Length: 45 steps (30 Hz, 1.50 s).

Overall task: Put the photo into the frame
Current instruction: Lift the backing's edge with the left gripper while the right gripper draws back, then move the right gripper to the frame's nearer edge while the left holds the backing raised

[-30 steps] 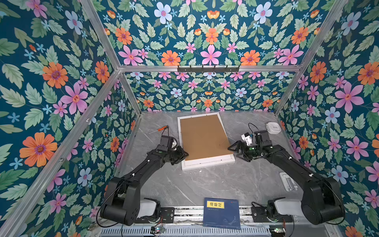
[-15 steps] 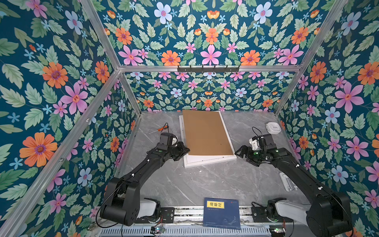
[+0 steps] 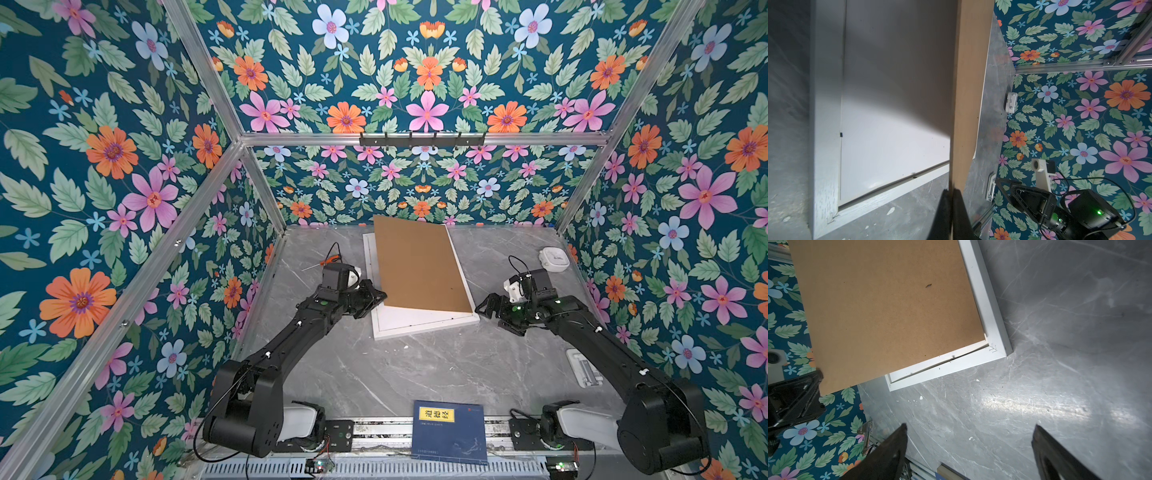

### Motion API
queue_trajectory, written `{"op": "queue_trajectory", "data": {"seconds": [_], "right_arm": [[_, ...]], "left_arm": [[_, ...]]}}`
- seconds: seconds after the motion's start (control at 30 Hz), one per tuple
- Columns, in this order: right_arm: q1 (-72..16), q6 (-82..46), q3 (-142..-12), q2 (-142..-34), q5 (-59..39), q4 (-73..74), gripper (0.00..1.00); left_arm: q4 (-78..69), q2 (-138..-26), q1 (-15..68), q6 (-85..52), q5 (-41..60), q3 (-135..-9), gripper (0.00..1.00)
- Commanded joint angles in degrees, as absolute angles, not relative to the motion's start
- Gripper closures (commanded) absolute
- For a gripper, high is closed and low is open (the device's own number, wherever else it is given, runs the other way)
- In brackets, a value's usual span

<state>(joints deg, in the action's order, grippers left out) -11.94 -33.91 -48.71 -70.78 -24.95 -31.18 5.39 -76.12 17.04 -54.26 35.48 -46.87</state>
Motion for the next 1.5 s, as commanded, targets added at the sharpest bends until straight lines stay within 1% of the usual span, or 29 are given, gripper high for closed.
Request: {"op": "queue_trajectory", "data": {"seconds": [0.0,0.27,0.4,0.53,0.6,0.7,0.77,0.9,1.0,1.23,1.3,1.4,1.47], "right_arm": [[-12.02,-32.64,-49.20,-71.34,-25.51,-30.85,0.07],[-12.04,-30.76,-51.38,-73.96,-26.56,-34.13,0.08],[-12.42,-28.47,-53.45,-76.09,-27.24,-36.87,0.13],[-13.73,-25.05,-54.70,-76.52,-22.25,-38.72,0.13],[-13.80,-26.67,-56.74,-78.27,-18.09,-40.77,0.13],[-13.80,-29.86,-59.73,-83.09,-15.36,-41.42,0.14],[-13.80,-31.00,-60.90,-85.98,-14.55,-39.62,0.16],[-14.24,-29.87,-63.40,-91.42,-13.48,-36.08,0.24],[-14.77,-27.60,-64.53,-94.10,-13.91,-33.36,0.26],[-16.26,-23.34,-68.93,-101.73,-11.09,-32.77,0.36],[-16.24,-23.27,-69.23,-103.16,-10.44,-31.84,0.42],[-16.33,-23.38,-70.04,-105.18,-9.58,-31.90,0.46],[-16.50,-23.29,-70.06,-105.77,-9.14,-31.61,0.51]], "left_arm": [[5.99,-75.74,16.94,-52.66,35.01,-48.01,1.00],[3.80,-74.31,16.96,-50.75,37.36,-52.01,1.00],[3.45,-74.18,16.78,-49.77,37.22,-52.54,1.00],[5.65,-73.36,16.03,-47.57,34.43,-53.08,1.00],[6.66,-72.97,15.65,-46.78,33.02,-53.35,1.00],[6.64,-72.77,15.38,-46.46,32.51,-53.11,1.00],[7.32,-72.60,15.29,-45.82,31.43,-52.93,1.00],[8.22,-72.08,15.10,-44.71,30.28,-52.66,1.00],[8.15,-71.89,14.78,-44.80,30.91,-52.38,1.00],[9.58,-70.93,13.82,-44.52,31.00,-51.90,1.00],[9.68,-70.86,13.63,-44.53,31.33,-51.62,1.00],[9.80,-70.62,13.37,-44.56,31.48,-50.95,1.00],[9.92,-70.41,13.27,-44.56,31.47,-50.78,1.00]]}}
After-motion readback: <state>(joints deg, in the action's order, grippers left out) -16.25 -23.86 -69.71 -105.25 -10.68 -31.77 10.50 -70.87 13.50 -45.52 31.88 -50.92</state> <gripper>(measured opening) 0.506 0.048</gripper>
